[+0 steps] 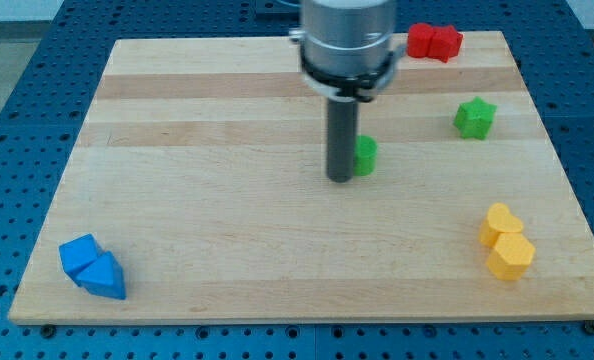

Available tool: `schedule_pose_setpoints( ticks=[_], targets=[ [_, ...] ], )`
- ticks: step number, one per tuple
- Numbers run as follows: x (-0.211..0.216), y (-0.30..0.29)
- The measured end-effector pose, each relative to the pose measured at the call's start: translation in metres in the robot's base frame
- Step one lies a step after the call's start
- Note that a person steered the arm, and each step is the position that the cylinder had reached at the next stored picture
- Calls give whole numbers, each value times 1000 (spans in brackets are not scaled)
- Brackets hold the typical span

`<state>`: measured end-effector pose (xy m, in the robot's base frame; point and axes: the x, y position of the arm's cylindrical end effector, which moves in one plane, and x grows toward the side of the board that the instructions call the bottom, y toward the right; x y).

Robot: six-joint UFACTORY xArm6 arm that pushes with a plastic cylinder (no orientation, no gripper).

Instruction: Move the green circle into the green star

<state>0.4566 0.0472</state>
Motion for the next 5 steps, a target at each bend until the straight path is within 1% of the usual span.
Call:
schedule_pose_setpoints(
  ticks=[1, 2, 3, 4, 5],
  targets=[
    [1, -32],
    [-11, -57],
    [-27, -9],
    [-28, 72],
    [-28, 103]
  ],
)
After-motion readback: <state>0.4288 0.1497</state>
